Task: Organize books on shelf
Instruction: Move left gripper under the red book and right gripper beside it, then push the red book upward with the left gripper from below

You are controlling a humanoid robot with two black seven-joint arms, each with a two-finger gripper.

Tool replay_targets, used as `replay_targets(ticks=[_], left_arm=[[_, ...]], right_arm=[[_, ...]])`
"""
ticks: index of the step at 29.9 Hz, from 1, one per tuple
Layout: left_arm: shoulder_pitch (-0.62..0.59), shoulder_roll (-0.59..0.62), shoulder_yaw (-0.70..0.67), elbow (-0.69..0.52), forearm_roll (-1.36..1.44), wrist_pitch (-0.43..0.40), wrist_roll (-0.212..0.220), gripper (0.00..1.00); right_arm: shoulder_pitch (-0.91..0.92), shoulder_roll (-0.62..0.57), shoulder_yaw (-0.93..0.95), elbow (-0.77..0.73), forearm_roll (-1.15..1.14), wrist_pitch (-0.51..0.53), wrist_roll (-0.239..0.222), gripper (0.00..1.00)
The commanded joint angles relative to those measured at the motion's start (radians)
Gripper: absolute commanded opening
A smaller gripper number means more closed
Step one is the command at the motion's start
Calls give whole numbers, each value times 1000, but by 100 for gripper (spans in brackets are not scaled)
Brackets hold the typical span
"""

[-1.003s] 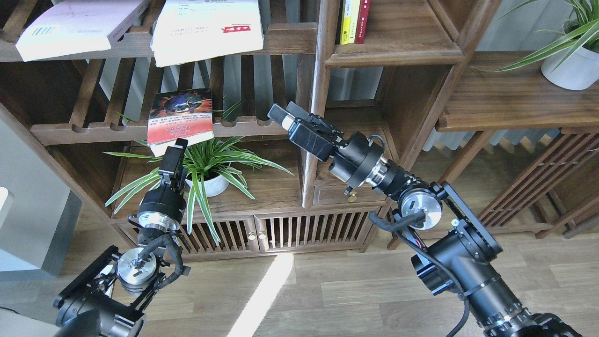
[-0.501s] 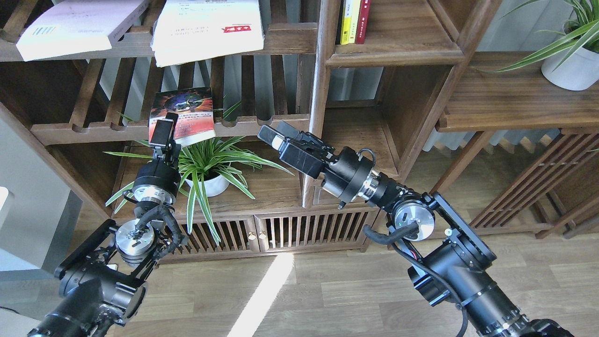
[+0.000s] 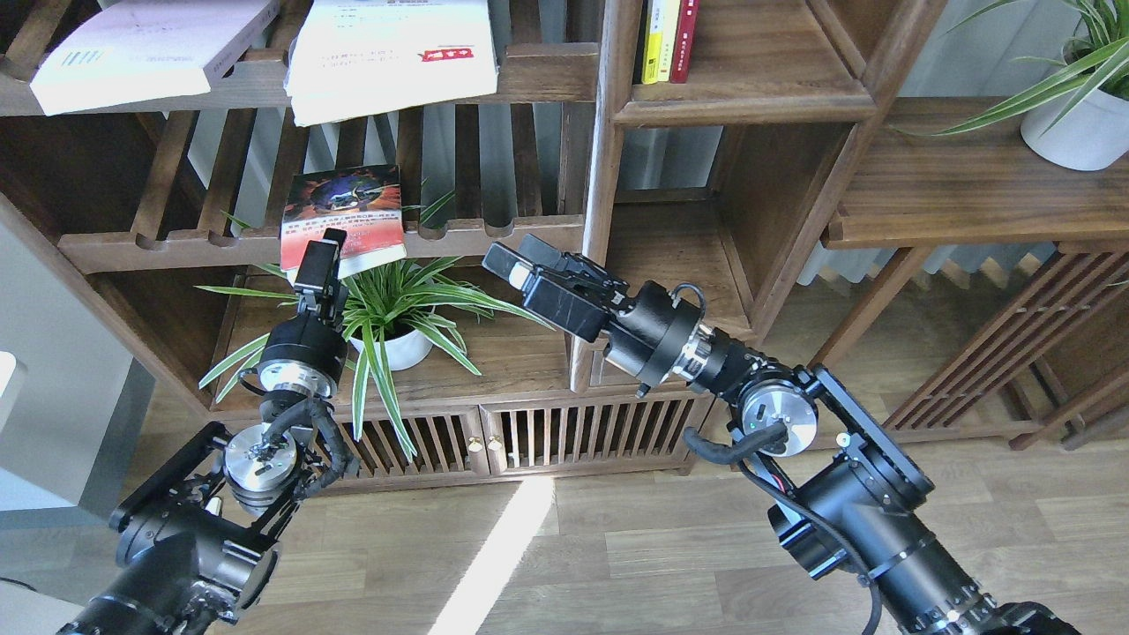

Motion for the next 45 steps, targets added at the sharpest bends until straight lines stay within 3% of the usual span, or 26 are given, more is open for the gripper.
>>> replay_targets(ticks=[1,35,39,45], left_arm=[[7,0,31,5,-2,6,2,99],[-196,0,22,302,-107,-6,2,99],[-219,0,23,321,-121,-6,34,99],[-220,0,38,321,-121,-6,40,99]], right_arm=[[0,0,0,0,1,0,0,100],[-5,0,-32,-5,-4,-14,1,100],[-8,0,-35,-5,-4,-17,1,100],[-14,0,-41,-5,-4,-20,1,100]])
